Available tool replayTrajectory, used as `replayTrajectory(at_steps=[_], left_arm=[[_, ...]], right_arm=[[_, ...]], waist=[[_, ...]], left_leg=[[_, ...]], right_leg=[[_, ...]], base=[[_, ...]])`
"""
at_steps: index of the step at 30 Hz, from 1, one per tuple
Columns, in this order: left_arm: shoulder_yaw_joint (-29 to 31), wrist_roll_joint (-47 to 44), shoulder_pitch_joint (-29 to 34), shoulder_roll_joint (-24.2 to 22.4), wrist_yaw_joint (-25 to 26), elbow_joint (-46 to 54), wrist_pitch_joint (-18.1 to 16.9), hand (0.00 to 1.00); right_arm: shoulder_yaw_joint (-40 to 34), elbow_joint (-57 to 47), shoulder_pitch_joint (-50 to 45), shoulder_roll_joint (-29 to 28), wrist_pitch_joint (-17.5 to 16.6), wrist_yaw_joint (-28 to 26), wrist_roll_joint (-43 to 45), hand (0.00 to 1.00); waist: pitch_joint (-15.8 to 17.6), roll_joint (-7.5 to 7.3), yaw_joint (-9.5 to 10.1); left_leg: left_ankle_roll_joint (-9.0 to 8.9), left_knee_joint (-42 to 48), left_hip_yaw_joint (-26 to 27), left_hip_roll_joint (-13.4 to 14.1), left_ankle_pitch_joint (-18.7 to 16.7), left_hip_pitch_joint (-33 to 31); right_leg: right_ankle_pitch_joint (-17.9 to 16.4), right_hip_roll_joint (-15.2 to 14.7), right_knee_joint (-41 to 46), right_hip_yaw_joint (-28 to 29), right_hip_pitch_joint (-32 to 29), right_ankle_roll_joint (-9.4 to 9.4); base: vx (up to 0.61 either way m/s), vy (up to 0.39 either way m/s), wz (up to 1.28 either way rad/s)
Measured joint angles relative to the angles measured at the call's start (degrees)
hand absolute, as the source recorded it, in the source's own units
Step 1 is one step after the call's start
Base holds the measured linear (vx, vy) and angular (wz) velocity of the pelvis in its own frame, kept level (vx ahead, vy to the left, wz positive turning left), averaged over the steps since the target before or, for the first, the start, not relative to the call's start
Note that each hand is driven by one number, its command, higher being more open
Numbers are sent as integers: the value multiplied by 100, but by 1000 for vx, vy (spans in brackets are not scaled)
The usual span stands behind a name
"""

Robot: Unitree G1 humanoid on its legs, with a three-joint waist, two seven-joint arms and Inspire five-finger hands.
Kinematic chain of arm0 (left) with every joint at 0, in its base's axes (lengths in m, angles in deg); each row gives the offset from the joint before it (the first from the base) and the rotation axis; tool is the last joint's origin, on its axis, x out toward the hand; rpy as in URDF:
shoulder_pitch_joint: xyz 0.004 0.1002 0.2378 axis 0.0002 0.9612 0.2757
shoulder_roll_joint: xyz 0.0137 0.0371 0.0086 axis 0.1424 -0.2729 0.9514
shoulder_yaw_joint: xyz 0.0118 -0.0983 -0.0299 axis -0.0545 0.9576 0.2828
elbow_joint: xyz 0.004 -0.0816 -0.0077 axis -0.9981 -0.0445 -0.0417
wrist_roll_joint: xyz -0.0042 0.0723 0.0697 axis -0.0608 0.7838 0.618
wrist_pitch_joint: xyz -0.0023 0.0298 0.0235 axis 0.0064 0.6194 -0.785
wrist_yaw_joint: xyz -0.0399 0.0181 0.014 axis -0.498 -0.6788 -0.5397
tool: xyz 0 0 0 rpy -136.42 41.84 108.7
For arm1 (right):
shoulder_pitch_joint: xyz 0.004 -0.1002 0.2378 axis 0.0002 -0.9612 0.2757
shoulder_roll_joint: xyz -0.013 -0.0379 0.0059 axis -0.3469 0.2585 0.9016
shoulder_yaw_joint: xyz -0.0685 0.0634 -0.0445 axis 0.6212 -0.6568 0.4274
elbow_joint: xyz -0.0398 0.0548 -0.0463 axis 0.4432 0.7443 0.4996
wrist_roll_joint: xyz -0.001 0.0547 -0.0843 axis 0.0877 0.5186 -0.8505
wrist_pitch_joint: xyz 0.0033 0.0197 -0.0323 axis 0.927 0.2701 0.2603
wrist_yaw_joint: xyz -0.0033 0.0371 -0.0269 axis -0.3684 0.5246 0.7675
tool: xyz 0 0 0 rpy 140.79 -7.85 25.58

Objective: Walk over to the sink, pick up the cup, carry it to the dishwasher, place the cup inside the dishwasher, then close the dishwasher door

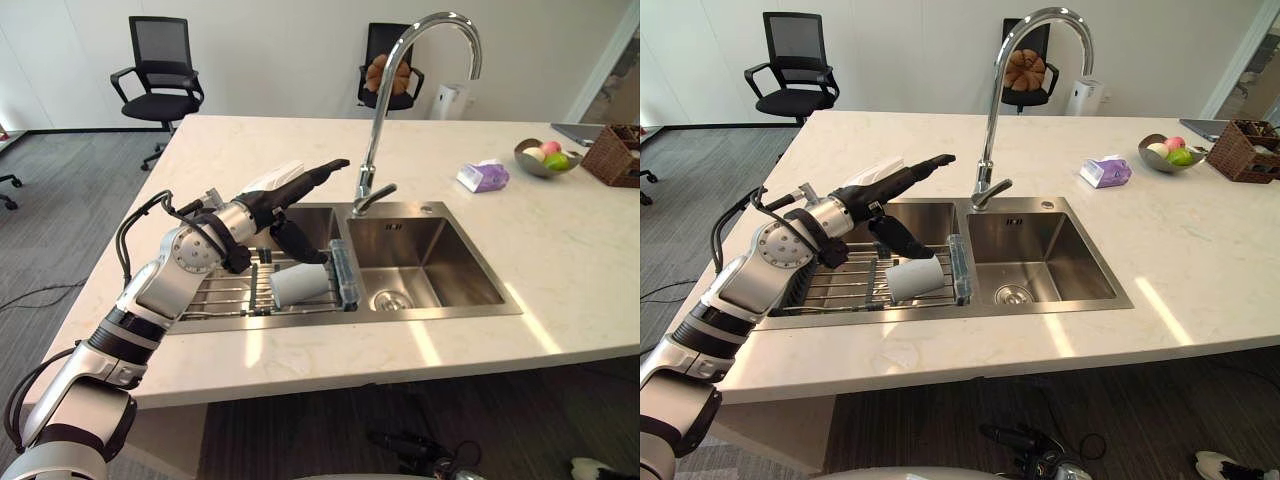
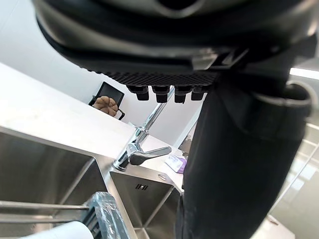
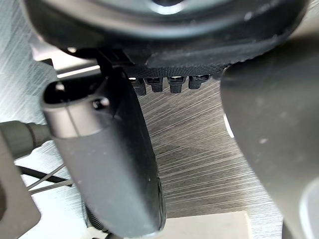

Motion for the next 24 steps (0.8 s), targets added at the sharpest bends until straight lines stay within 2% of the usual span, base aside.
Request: replayTrajectory(at_steps=[2, 8, 13, 24], left_arm=[[129, -83, 140, -111, -7, -1, 194, 100], [143, 4, 561, -292, -4, -18, 332, 100], [126, 212, 811, -531, 109, -267, 685, 100], [-154, 699, 1232, -900, 341, -529, 894, 100]], right_arm=[[2, 6, 14, 57, -4, -43, -2, 100], [19, 133, 12, 165, -2, -36, -5, 100], [46, 206, 14, 200, -2, 62, -13, 100], [153, 214, 34, 214, 54, 295, -17, 100]], waist=[[29, 46, -32], [86, 142, -71], [125, 225, -110], [142, 256, -214]], left_leg=[[0, -1, 3, 1, 0, -17], [9, -43, 6, -13, 10, 11], [-5, -201, -19, -55, 77, 92], [-11, -507, 2, -119, 182, 371]], right_leg=[[55, 12, -87, 10, 18, 1], [226, 35, -390, -38, 148, -7], [328, 37, -638, -108, 298, -9], [341, 8, -707, -127, 468, -15]], base=[[-52, 3, -3], [-12, 0, 0], [0, -8, 2], [-16, -8, 0]])
